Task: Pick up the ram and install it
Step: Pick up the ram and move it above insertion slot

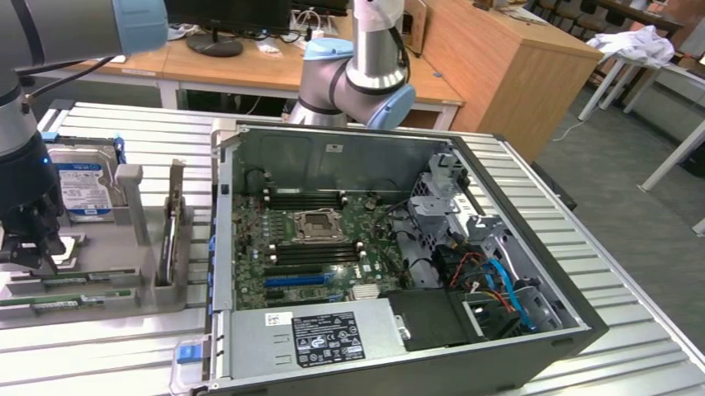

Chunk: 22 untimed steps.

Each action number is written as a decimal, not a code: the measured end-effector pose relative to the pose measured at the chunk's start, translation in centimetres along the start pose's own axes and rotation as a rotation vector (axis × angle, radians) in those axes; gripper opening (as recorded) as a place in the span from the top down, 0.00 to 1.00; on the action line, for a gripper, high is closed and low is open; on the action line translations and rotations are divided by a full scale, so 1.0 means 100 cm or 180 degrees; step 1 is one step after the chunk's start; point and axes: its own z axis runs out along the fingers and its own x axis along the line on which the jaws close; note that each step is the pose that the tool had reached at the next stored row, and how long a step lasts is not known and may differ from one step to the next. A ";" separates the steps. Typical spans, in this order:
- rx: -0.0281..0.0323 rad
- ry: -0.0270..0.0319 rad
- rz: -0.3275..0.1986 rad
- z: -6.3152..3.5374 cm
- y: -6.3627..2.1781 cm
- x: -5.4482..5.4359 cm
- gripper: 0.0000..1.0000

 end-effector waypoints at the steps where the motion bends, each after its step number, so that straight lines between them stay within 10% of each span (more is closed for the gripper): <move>1: 0.0000 0.0000 0.0000 0.0004 0.0000 0.000 0.64; 22: 0.0000 0.0000 0.0000 0.0064 0.0004 0.004 0.64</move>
